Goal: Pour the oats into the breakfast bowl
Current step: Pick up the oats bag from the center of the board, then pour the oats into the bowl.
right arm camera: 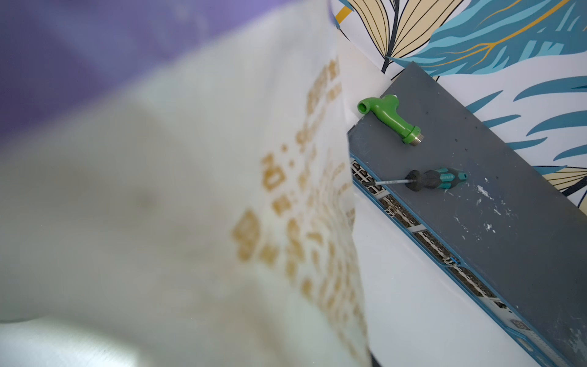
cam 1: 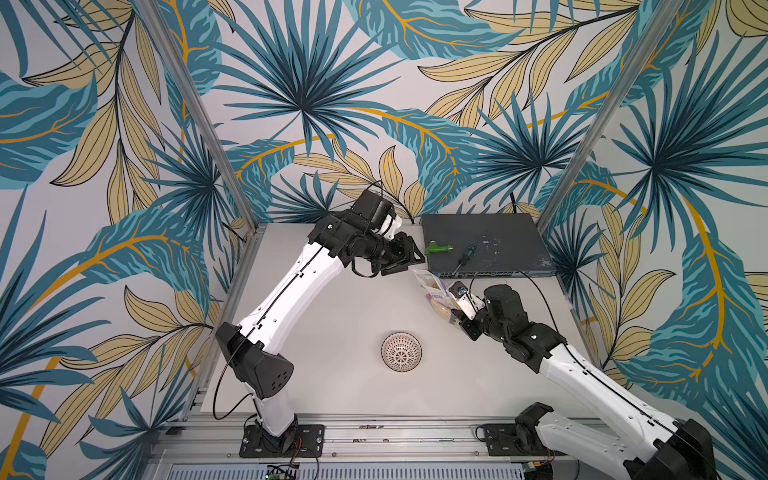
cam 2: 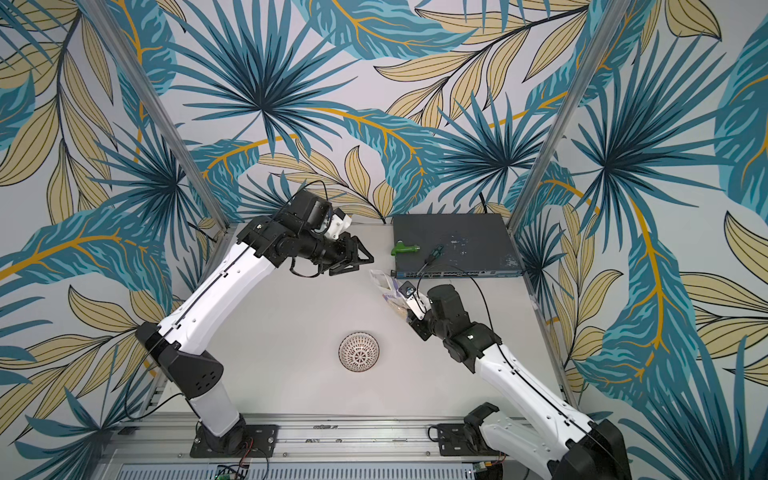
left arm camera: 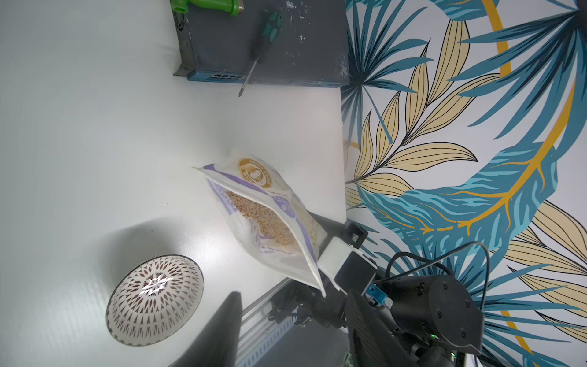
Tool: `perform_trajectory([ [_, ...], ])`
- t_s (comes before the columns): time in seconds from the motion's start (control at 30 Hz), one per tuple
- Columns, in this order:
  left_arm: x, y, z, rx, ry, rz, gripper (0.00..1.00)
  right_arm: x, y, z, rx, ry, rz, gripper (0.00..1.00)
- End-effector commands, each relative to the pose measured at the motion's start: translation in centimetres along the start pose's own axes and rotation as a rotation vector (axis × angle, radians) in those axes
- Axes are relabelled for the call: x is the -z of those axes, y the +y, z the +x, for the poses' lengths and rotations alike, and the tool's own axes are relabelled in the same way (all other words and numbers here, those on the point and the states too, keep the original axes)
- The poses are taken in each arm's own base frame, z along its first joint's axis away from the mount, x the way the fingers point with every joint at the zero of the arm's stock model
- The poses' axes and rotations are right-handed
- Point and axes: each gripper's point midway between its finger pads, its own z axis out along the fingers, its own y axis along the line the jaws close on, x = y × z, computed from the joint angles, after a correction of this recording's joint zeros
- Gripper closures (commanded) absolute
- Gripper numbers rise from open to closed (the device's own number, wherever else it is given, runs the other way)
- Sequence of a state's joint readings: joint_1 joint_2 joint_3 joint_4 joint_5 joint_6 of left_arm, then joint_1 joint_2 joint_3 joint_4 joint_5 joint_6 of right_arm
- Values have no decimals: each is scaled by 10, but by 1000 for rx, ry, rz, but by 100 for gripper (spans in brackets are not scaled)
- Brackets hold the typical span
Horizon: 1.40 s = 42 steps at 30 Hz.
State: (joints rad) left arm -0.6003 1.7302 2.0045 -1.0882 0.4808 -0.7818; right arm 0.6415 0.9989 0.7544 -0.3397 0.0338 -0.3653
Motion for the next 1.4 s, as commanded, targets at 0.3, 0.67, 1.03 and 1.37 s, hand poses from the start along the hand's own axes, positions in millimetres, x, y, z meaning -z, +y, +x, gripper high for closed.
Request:
perform_trajectory([
  [0.3, 19, 45, 42, -327, -12, -82, 41, 48, 17, -22, 137, 25, -125, 100],
  [0.67, 0, 64, 69, -582, -17, -117, 37, 57, 46, 5, 240, 157, -239, 100],
  [1.03, -31, 67, 83, -683, 11, -64, 54, 56, 51, 18, 262, 239, -261, 100],
  [1.37, -37, 80, 88, -869, -103, -38, 55, 56, 56, 13, 249, 266, -260, 100],
])
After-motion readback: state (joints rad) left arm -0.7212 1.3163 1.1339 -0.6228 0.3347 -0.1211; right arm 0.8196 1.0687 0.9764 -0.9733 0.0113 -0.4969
